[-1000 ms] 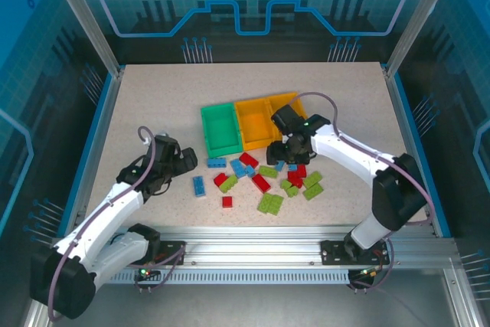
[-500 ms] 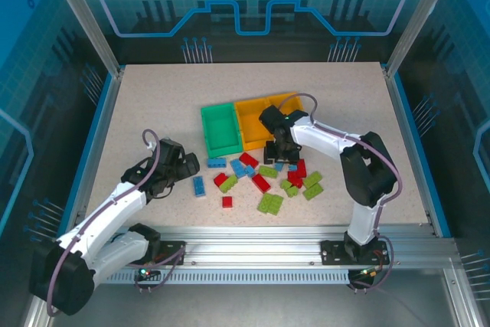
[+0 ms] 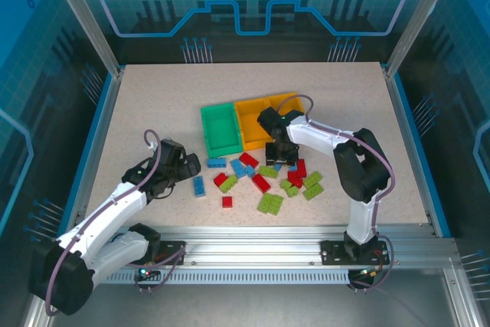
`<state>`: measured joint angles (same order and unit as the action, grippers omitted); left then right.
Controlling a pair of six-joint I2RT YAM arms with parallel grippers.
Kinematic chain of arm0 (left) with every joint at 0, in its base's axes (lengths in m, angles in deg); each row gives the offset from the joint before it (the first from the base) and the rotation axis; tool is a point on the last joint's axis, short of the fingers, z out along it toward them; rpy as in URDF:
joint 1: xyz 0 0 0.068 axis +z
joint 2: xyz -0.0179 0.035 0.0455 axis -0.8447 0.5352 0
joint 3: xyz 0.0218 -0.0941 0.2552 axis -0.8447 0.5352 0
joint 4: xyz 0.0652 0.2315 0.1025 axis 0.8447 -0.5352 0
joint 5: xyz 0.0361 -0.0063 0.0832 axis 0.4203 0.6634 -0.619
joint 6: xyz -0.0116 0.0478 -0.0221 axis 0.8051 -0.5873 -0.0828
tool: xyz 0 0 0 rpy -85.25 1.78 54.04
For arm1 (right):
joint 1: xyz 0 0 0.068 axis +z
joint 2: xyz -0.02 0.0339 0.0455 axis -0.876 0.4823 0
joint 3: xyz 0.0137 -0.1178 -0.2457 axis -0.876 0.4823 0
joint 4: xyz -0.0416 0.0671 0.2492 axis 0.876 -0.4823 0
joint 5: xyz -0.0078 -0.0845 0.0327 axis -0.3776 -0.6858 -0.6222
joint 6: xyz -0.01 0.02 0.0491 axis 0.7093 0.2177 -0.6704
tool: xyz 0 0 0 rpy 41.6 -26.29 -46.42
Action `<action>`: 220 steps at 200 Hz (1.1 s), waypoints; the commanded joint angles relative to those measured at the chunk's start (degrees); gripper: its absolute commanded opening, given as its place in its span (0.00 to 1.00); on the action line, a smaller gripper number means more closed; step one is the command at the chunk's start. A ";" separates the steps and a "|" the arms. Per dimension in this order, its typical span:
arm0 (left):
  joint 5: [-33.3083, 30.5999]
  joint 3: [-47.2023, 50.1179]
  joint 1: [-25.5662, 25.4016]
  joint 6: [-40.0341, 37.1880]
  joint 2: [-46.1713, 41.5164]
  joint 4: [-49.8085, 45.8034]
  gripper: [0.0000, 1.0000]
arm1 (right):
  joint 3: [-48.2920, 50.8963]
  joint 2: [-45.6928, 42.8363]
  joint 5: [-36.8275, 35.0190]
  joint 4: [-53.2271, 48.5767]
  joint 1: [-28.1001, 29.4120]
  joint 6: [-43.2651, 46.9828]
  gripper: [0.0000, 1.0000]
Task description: Sort the legos into containers by color
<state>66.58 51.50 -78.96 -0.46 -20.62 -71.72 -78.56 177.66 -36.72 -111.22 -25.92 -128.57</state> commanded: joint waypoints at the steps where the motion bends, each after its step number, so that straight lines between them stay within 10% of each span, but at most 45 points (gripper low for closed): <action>1: -1.16 0.88 -0.90 1.46 0.28 -0.48 0.99 | 0.16 0.58 -1.14 -1.59 0.09 -0.43 0.34; 38: -1.55 0.89 -1.23 1.39 -0.01 -0.61 0.99 | 0.09 -0.88 -1.02 -1.77 0.41 -0.32 0.15; 109: -3.04 -0.02 -3.44 1.54 0.43 -1.86 0.99 | -4.38 -11.60 -2.14 -6.02 2.61 2.67 0.15; 220: -7.51 -6.21 -19.57 -1.76 9.62 -0.29 0.99 | -18.20 0.39 2.11 -1.31 -14.79 23.83 0.14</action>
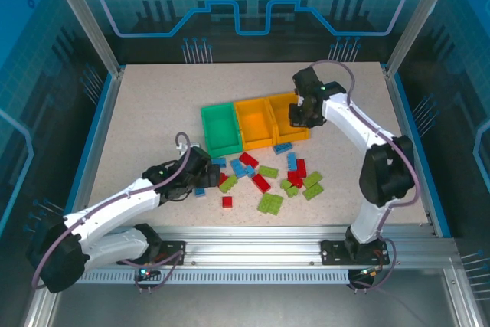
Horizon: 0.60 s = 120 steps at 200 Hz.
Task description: Sort the legos into containers by color
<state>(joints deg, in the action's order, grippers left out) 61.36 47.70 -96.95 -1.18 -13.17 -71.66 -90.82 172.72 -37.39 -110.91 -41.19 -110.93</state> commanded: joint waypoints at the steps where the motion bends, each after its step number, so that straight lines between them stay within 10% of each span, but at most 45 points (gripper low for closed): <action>1: -2.28 -2.42 -1.70 -0.97 2.23 -0.36 0.99 | -6.20 5.55 2.83 -1.68 0.50 6.33 0.14; 120: 6.98 -15.10 -12.52 33.29 18.89 -11.27 0.99 | -13.97 17.46 7.54 -3.33 -1.94 6.57 0.30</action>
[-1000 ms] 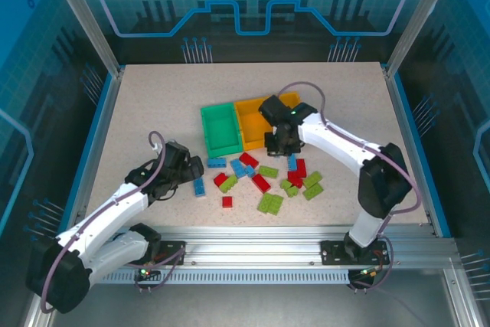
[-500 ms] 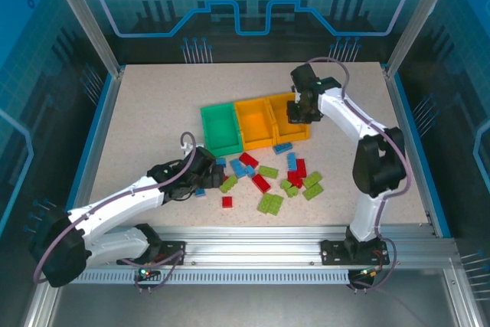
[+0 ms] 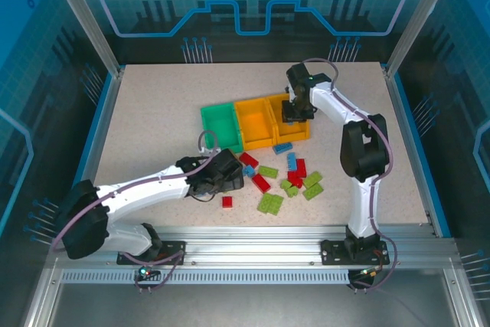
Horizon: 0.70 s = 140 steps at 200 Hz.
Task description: Sort the legos into containers by color
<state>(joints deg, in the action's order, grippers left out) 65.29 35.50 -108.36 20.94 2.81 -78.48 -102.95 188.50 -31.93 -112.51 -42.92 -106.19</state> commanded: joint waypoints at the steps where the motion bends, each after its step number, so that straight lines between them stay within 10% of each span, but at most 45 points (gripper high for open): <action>1: 3.03 -2.94 -1.13 11.44 3.05 -4.54 0.99 | -1.78 1.63 2.12 -1.69 -0.22 1.82 0.30; 38: 1.29 -3.99 -1.21 20.37 5.27 -5.56 0.99 | 1.86 -1.51 3.39 1.01 -0.18 1.69 0.64; 140: -0.63 -5.13 0.47 25.55 11.68 -2.48 0.99 | 9.85 -11.89 6.65 5.33 0.21 1.82 0.82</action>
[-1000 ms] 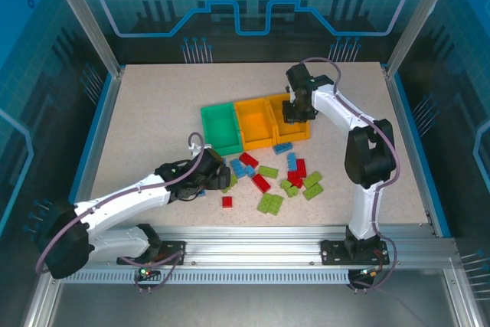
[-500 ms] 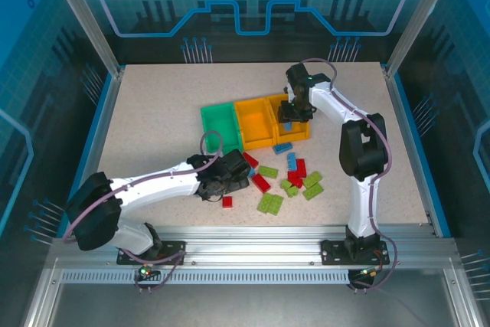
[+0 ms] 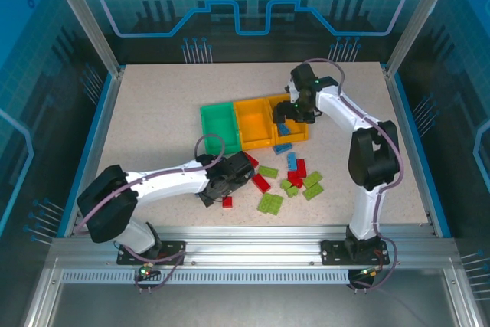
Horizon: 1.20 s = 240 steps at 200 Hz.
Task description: Sort the legos into containers by color
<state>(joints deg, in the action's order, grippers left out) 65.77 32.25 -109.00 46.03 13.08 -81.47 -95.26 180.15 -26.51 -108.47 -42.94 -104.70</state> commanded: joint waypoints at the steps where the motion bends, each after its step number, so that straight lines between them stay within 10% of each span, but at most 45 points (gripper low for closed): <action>1: -1.09 -1.85 1.13 0.35 1.47 0.63 0.99 | 2.26 -3.70 1.22 1.31 0.24 0.33 0.82; 240: 0.06 -0.63 3.28 -0.18 5.34 4.01 0.89 | 10.60 -9.48 -2.09 1.97 -2.48 2.03 0.84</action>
<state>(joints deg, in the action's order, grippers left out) 65.80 30.04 -105.78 44.50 18.61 -76.12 -85.34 172.63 -28.10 -106.39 -44.52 -103.22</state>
